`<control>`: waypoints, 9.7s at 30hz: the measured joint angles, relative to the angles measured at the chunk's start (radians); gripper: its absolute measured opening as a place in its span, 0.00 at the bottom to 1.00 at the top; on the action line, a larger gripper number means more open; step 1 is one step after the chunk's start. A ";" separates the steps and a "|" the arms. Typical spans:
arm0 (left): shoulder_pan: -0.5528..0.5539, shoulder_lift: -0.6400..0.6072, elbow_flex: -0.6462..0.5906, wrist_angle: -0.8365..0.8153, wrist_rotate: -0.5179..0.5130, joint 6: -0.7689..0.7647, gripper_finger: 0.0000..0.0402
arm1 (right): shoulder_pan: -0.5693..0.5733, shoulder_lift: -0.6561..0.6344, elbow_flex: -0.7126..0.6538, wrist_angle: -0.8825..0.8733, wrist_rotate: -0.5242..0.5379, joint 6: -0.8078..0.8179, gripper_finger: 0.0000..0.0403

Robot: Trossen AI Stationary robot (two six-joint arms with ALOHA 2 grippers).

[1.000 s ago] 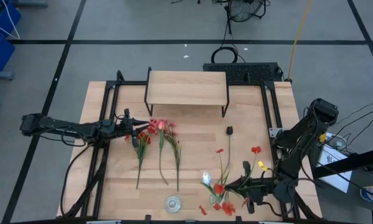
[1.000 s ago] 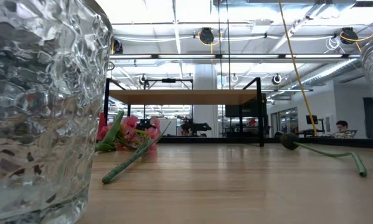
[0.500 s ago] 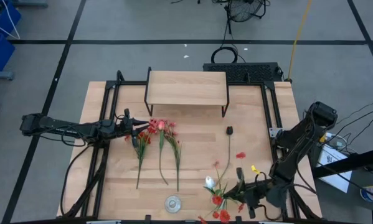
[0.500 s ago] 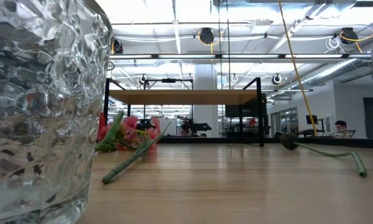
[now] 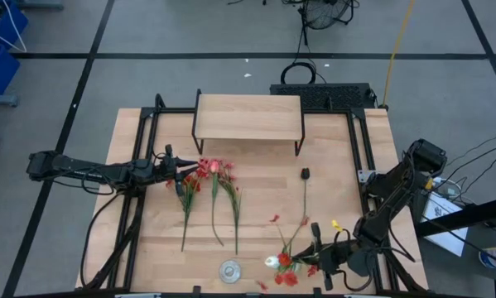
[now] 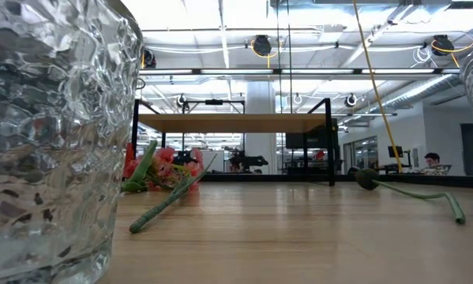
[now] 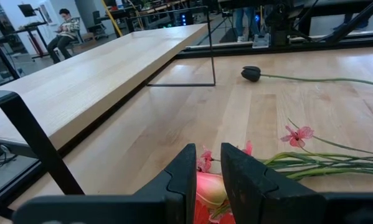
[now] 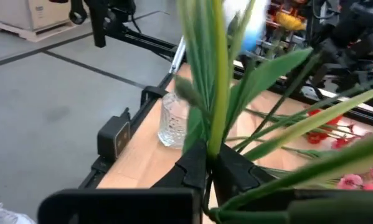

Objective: Pick and place flowers into a vace then onto a shelf
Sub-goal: Put the right orange flowers into the right transparent vase, then put the black flower into the right transparent vase

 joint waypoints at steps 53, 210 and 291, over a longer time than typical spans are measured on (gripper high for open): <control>0.000 0.000 0.000 -0.001 0.000 0.000 0.20 | 0.024 -0.014 0.000 -0.513 0.054 1.409 0.62; 0.000 0.000 0.000 0.000 0.000 0.000 0.20 | -0.106 -0.193 0.110 0.197 -0.205 -0.332 0.00; 0.000 0.000 0.000 -0.001 0.000 0.000 0.20 | -0.190 0.013 0.022 0.419 -0.401 -0.014 0.00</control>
